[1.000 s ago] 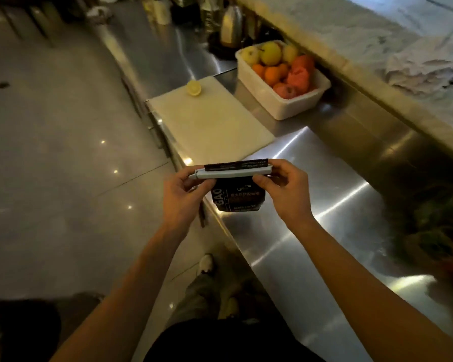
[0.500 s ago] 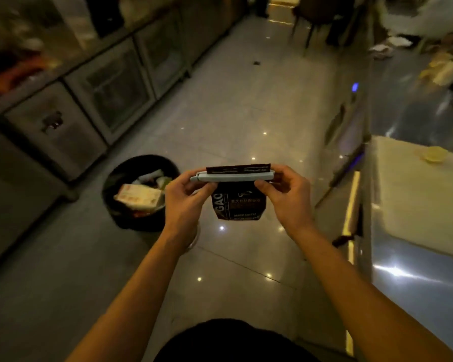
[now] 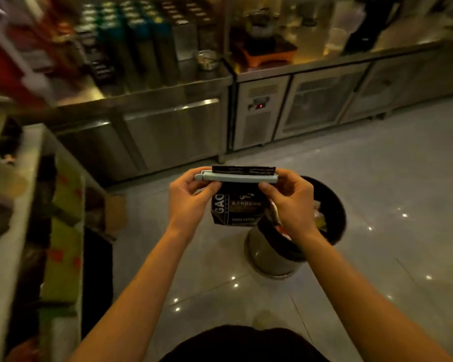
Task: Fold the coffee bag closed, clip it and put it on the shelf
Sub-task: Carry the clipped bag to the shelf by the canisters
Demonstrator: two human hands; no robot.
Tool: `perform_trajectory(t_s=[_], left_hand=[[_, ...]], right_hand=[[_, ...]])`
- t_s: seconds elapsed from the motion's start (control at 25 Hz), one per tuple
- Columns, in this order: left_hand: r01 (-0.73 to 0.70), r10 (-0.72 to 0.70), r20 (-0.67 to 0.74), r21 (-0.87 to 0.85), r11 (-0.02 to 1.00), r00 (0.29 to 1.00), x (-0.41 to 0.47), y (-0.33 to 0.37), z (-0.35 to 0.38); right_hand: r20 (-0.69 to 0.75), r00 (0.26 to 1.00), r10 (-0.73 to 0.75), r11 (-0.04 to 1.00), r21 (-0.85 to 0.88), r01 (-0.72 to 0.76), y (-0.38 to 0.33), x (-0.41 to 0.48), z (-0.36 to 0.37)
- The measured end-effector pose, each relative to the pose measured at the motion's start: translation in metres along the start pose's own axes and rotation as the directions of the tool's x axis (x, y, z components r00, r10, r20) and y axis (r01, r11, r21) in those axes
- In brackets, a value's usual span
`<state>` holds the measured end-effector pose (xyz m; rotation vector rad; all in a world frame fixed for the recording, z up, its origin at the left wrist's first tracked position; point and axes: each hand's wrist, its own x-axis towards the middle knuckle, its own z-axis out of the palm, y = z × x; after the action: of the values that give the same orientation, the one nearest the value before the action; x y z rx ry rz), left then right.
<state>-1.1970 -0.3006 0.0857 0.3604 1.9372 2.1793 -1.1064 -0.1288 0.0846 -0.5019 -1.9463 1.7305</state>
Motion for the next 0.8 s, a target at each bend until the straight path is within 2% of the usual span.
perform_trajectory(t_s=[0.2,0.32,0.52,0.8], left_hand=[[-0.011,0.013,-0.202,0.015,1.000,0.979,0.073,-0.007,-0.068],[0.007,0.004,-0.285,0.037,0.999,0.959,0.131,-0.018,-0.093],[0.013,0.009,-0.413,0.051,0.999,0.911,0.247,-0.019,-0.128],[0.016,0.025,-0.500,0.077,0.997,0.866,0.394,-0.009,-0.189]], right_hand=[[0.209,0.978,-0.025,1.000,0.013,0.022,0.007,0.088,0.095],[0.287,0.958,-0.016,0.999,0.034,0.007,0.020,0.149,0.141],[0.403,0.915,-0.016,0.999,0.038,0.001,0.031,0.272,0.220],[0.483,0.875,-0.018,0.999,0.041,-0.002,0.030,0.408,0.335]])
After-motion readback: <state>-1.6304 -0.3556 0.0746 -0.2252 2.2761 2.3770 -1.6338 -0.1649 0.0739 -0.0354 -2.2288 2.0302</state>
